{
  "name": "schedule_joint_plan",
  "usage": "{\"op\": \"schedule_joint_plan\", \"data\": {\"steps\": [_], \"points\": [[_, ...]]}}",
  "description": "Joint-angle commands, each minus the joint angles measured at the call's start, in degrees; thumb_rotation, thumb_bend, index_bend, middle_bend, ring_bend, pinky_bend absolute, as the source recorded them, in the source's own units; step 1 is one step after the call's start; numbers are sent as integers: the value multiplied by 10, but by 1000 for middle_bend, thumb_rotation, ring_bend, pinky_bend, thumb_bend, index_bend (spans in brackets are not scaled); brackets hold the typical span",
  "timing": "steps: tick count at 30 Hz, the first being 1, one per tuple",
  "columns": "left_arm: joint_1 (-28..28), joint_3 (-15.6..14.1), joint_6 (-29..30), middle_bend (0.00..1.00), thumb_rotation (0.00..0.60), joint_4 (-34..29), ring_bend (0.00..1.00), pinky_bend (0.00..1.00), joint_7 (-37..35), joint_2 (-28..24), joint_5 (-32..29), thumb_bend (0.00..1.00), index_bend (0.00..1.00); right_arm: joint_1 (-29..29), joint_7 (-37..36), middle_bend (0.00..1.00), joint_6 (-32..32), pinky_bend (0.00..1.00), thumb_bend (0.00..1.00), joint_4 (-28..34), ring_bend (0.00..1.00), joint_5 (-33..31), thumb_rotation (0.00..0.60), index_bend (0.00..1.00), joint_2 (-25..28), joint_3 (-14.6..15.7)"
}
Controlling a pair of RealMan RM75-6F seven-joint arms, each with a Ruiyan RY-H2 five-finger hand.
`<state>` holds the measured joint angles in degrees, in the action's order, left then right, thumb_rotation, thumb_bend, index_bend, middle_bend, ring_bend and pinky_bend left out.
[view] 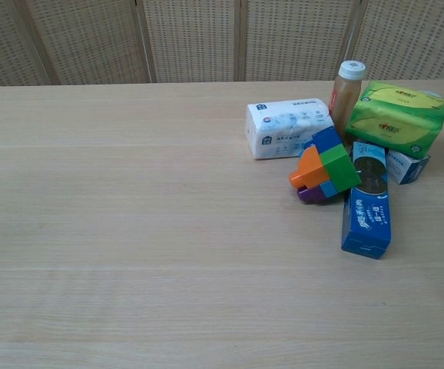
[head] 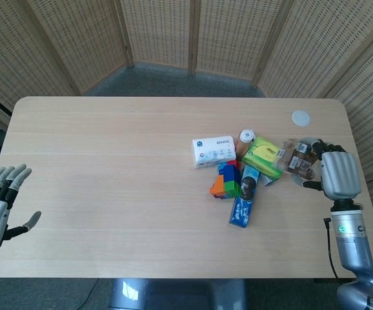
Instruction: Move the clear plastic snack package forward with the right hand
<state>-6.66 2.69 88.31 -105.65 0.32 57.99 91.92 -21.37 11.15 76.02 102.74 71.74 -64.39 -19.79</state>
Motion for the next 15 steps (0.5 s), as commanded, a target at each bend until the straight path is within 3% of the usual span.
{"op": "schedule_joint_plan", "data": {"steps": [1, 15], "points": [[3, -3, 3, 66, 600, 1, 0, 0, 0, -1, 3, 323, 76, 0, -3, 752, 12, 516, 37, 10, 606, 9, 600, 295, 7, -3], [20, -9, 24, 66, 600, 4, 0, 0, -11, -11, 10, 323, 75, 3, -7, 752, 36, 516, 39, 21, 606, 23, 600, 294, 9, 4]]}}
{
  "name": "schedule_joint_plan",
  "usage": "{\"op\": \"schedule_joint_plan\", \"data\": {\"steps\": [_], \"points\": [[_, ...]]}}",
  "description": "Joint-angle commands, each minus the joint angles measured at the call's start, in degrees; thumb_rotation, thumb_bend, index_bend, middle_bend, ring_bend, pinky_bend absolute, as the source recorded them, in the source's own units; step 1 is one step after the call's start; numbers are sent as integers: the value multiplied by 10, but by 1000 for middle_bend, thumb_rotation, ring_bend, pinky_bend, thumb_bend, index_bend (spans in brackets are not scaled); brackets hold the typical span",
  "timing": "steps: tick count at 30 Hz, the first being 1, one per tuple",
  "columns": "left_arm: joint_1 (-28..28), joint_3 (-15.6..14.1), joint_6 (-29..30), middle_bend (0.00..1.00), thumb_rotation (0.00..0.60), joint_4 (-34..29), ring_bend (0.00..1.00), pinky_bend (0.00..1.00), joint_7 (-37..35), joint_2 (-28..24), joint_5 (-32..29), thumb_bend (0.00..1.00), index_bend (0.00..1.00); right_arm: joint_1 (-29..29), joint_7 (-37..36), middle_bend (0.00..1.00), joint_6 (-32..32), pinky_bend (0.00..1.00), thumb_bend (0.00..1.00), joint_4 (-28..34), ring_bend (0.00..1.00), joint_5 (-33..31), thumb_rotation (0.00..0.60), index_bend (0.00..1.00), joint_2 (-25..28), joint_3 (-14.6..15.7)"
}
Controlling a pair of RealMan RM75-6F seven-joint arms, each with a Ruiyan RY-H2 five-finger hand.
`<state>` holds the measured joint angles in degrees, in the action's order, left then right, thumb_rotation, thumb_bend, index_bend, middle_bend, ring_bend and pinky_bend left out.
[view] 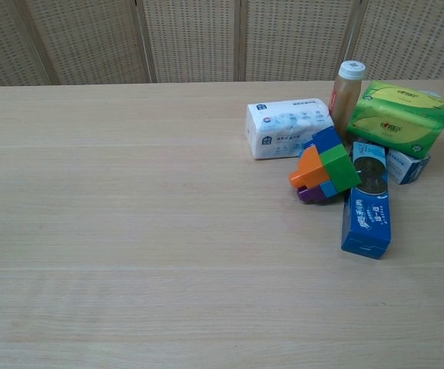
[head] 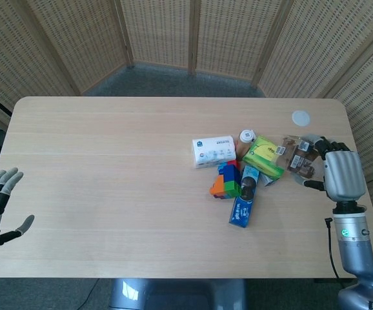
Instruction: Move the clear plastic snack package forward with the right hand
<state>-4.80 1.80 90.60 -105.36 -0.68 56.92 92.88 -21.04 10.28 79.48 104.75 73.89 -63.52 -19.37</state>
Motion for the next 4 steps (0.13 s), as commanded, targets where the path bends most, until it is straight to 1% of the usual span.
{"op": "schedule_joint_plan", "data": {"steps": [1, 4], "points": [[1, 0, 1, 66, 600, 1, 0, 0, -2, -1, 0, 322, 75, -1, 1, 752, 3, 515, 38, 2, 607, 1, 600, 294, -1, 0], [1, 1, -1, 66, 600, 3, 0, 0, -5, -1, -2, 321, 76, -2, 1, 752, 4, 515, 37, 2, 607, 0, 600, 295, -1, 0]]}}
